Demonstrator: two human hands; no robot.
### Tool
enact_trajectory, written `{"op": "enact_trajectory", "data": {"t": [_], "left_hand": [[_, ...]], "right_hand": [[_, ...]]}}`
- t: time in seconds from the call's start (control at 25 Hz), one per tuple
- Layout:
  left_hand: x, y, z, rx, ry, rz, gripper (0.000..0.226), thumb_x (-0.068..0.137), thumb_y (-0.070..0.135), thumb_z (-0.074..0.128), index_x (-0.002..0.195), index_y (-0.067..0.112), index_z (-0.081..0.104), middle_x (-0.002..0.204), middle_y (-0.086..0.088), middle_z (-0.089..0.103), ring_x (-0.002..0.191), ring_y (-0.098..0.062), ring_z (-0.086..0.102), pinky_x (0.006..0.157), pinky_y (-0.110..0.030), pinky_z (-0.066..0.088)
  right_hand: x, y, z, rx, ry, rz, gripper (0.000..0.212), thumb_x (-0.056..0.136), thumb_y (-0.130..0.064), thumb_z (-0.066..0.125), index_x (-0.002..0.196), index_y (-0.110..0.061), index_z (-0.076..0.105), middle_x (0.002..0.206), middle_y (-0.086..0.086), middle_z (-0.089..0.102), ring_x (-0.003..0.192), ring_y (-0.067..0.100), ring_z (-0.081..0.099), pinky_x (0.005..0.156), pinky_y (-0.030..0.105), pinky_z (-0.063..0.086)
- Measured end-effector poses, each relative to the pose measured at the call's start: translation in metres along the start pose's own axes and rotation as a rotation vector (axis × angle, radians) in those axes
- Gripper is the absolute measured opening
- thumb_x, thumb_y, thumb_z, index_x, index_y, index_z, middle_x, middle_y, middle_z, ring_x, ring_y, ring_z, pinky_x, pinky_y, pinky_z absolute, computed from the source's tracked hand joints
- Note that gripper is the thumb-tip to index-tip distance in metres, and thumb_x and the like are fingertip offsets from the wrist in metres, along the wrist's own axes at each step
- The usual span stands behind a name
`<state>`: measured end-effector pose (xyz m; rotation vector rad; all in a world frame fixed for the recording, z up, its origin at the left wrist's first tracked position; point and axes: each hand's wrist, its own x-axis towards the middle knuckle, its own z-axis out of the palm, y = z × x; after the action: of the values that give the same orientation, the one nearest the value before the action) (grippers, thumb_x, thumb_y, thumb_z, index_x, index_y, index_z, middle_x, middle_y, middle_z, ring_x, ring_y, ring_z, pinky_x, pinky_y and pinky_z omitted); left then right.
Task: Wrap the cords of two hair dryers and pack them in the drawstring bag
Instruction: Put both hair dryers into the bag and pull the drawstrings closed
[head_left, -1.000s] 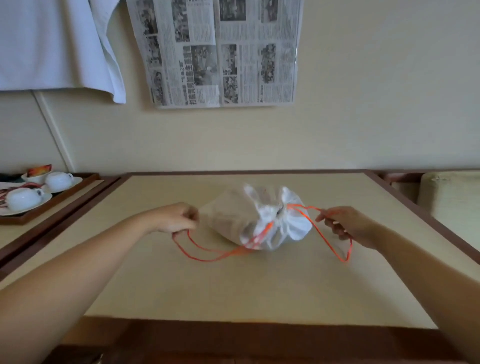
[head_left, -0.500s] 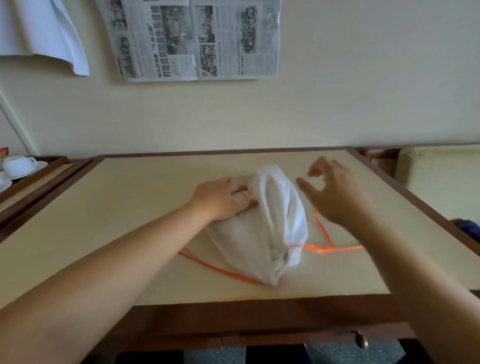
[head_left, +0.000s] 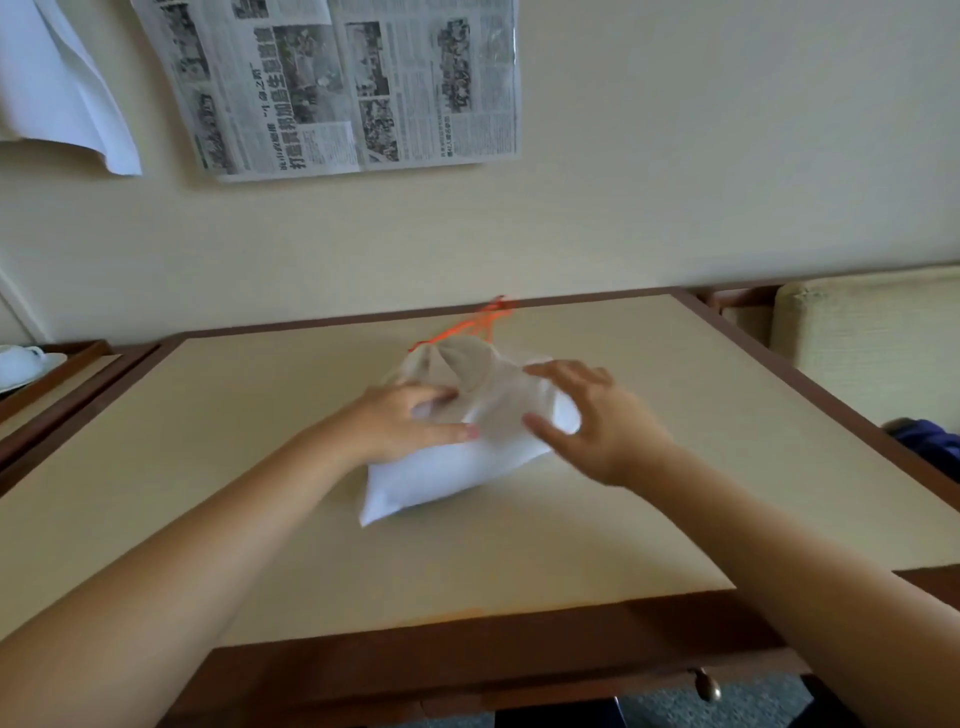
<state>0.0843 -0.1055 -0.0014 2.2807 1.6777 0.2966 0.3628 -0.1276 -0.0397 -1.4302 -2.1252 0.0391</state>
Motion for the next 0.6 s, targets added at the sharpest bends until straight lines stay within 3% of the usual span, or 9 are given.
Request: {"op": "enact_trajectory", "data": {"t": [0.12,0.24,0.36,0.48,0.6], "left_hand": [[0.021,-0.012,0.014,-0.176,-0.095,0.04,0.101,0.055,0.088,0.073,0.145,0.047,0.054,0.148,0.026,0.051,0.14,-0.002,0.044,0.114,-0.027,0.037],[0.067,0.003,0.017,-0.197,-0.112,0.116,0.1,0.053,0.083,0.081,0.143,0.049,0.056,0.146,0.028,0.052,0.138,0.002,0.043,0.115,-0.027,0.036],[0.142,0.06,0.038,-0.214,-0.102,0.167,0.1,0.049,0.088,0.072,0.139,0.047,0.061,0.143,0.023,0.058,0.136,-0.002,0.048,0.114,-0.03,0.039],[0.222,0.148,0.062,-0.22,-0.089,0.237,0.089,0.059,0.082,0.074,0.136,0.037,0.066,0.13,0.015,0.067,0.126,-0.008,0.058,0.097,-0.027,0.043],[0.271,0.211,0.074,-0.192,-0.081,0.265,0.081,0.066,0.078,0.078,0.129,0.03,0.071,0.113,0.016,0.062,0.11,-0.008,0.058,0.089,-0.026,0.043]], "right_hand": [[0.004,0.005,0.028,-0.046,-0.17,-0.054,0.072,0.085,-0.082,0.045,0.147,-0.046,0.041,0.148,-0.006,0.042,0.132,0.026,0.05,0.106,0.046,0.048],[0.013,0.035,0.031,-0.144,-0.05,-0.02,0.075,0.08,-0.088,0.044,0.142,-0.046,0.047,0.137,-0.005,0.042,0.126,0.026,0.047,0.104,0.043,0.047],[0.025,0.087,0.013,-0.057,0.097,0.192,0.066,0.082,-0.08,0.048,0.132,-0.038,0.059,0.133,-0.001,0.048,0.119,0.025,0.051,0.095,0.041,0.052],[0.041,0.164,-0.006,0.021,0.282,0.477,0.048,0.093,-0.06,0.054,0.133,-0.034,0.06,0.147,0.002,0.047,0.125,0.029,0.055,0.095,0.04,0.05],[0.04,0.224,-0.018,0.124,0.345,0.62,0.05,0.1,-0.055,0.049,0.145,-0.033,0.049,0.162,-0.002,0.031,0.127,0.026,0.057,0.092,0.038,0.046]]}}
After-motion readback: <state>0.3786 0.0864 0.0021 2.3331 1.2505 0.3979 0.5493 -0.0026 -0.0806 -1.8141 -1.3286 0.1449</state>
